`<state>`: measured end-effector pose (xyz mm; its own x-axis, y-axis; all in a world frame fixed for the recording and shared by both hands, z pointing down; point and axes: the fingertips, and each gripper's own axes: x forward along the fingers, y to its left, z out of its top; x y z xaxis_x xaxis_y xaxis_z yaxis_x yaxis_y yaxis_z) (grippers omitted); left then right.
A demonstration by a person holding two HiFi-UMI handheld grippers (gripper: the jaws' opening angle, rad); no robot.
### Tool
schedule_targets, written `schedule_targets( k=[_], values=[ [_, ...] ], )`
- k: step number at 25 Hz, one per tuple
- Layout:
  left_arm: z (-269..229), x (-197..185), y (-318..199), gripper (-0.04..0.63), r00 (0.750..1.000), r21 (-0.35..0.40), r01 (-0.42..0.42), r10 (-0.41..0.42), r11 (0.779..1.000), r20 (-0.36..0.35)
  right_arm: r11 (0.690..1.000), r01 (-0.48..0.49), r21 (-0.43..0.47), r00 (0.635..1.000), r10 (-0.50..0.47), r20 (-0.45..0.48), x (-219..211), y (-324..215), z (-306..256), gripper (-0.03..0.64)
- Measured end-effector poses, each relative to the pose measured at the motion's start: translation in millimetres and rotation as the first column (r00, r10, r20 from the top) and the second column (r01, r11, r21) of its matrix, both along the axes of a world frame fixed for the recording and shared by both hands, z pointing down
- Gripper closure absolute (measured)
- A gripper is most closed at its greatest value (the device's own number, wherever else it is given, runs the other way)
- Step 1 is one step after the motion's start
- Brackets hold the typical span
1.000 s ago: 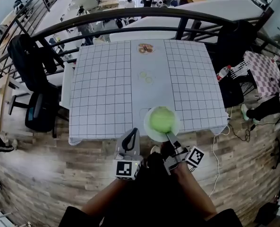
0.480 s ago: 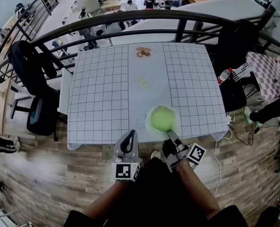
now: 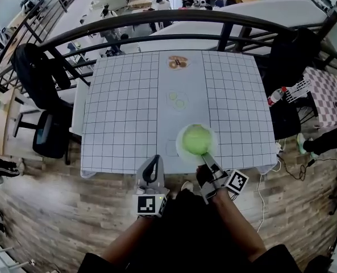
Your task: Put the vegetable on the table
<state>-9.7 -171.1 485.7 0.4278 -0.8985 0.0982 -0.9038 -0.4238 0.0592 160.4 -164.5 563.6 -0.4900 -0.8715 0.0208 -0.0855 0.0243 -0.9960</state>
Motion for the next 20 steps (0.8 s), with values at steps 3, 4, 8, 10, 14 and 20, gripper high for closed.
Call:
schedule_targets(
  k=[3, 4, 8, 10, 14, 20],
  values=[
    [-4.2, -4.1, -9.0, 0.589, 1.0, 0.0, 0.002, -0.002, 1.0, 0.005, 1.0, 0.005, 0.003, 1.0, -0.005, 0.0, -3.9, -5.6, 5.7, 0.594],
    [-3.7, -3.1, -11.6, 0.589, 1.0, -0.004, -0.006, 0.006, 1.0, 0.005, 1.0, 0.009, 0.009, 1.0, -0.008, -0.003, -5.0, -8.9, 7.2, 0.594],
    [-3.7, -2.4, -16.5, 0.589, 0.999, -0.013, -0.035, 0.036, 0.999, 0.019, 0.999, 0.023, 0.023, 1.0, -0.023, -0.001, -12.5, -17.9, 14.4, 0.594],
    [-3.3, -4.3, -17.5, 0.589, 0.999, -0.022, -0.042, 0.042, 0.999, 0.031, 1.0, 0.026, 0.015, 1.0, -0.026, 0.005, -15.1, -20.2, 20.3, 0.594],
    [-0.5, -9.0, -20.9, 0.589, 0.998, -0.042, -0.043, 0.045, 0.998, 0.04, 1.0, 0.019, -0.005, 1.0, -0.019, 0.021, -14.5, -25.4, 31.0, 0.594],
    [-2.6, -20.3, -21.3, 0.589, 0.999, -0.035, -0.019, 0.021, 0.999, 0.043, 1.0, 0.023, -0.006, 1.0, -0.024, -0.006, -13.3, -37.4, 39.9, 0.594]
  ],
)
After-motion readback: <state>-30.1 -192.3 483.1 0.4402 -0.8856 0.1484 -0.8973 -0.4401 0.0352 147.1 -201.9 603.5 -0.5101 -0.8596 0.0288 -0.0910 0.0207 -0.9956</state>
